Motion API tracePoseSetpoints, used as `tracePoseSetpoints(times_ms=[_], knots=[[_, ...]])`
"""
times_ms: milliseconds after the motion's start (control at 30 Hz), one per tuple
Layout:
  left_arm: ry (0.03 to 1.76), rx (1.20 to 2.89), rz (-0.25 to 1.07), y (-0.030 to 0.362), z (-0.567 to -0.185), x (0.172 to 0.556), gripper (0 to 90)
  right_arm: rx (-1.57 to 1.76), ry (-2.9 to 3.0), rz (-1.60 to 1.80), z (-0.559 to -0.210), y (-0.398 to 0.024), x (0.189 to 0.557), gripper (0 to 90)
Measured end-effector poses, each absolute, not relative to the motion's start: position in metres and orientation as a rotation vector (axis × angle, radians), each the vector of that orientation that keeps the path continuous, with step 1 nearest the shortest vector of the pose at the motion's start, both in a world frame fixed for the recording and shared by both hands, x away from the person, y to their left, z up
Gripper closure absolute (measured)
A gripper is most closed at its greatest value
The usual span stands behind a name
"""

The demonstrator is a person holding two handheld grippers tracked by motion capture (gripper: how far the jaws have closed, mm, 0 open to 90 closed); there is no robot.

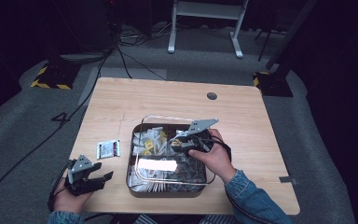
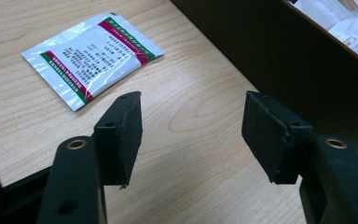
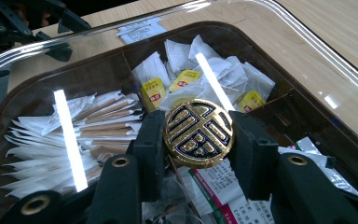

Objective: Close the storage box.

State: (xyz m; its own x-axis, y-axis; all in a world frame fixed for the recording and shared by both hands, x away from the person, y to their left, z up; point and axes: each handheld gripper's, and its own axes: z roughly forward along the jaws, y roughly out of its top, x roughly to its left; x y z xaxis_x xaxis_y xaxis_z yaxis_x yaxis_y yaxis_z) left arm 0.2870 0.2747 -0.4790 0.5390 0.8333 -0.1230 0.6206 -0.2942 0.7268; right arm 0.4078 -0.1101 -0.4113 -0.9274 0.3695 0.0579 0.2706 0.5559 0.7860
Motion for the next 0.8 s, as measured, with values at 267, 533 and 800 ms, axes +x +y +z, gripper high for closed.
tracePoseSetpoints(times_ms=[267,533,800], knots=[[1.172,2.025,0.351,0.274,-0.478,0.29,38.4,0.526,2.69,1.273,-0.415,-0.1,0.406,58.2],[1.171,2.03,0.348,0.273,-0.478,0.292,38.4,0.504,2.697,1.241,-0.419,-0.092,0.402,58.3],[1.166,2.031,0.347,0.272,-0.478,0.294,38.4,0.497,2.716,1.22,-0.42,-0.085,0.399,58.3]])
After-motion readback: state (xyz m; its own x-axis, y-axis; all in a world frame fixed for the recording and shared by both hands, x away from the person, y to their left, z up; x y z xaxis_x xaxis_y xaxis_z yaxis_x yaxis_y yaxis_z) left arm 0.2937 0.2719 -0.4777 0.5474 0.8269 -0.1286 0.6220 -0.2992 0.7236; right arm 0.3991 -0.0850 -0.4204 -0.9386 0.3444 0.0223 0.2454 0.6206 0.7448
